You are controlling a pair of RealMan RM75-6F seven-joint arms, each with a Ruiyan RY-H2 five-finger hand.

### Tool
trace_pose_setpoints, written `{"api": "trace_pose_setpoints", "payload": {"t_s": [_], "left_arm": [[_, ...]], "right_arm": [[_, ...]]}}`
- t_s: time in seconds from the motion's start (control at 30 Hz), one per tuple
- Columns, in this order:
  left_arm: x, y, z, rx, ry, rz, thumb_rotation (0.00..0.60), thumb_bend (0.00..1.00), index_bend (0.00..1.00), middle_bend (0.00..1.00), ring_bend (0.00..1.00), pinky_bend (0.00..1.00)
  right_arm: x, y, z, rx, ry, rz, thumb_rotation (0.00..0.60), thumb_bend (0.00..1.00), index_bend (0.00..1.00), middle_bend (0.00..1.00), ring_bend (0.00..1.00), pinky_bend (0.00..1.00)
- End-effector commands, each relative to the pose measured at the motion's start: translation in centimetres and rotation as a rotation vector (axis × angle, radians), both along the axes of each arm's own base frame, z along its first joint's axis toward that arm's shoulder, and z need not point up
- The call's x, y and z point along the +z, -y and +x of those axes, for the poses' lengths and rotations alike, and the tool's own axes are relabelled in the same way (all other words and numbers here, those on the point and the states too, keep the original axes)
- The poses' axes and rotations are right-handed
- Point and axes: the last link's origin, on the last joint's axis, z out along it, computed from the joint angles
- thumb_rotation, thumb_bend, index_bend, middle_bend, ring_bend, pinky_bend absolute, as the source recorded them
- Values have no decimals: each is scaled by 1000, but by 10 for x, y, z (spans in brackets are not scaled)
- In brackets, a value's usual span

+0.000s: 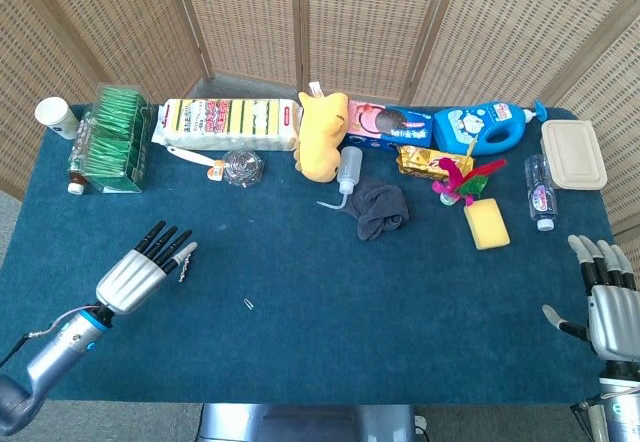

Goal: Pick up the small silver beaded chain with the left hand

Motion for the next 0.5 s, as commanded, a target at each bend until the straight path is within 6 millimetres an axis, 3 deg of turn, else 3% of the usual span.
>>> {"api": "trace_pose_setpoints", "payload": {"t_s": [0.03, 0.5], "left_arm": [[-6, -2, 0, -1, -22, -2, 600, 234, 0, 0, 0, 0], [-14, -11, -5, 28, -77, 15, 600, 234, 0, 0, 0, 0]], "right_arm": [[1, 0, 0, -1, 4, -2, 600, 170, 0, 0, 0, 0], [3, 0, -1, -3, 11, -3, 600, 171, 0, 0, 0, 0]]}}
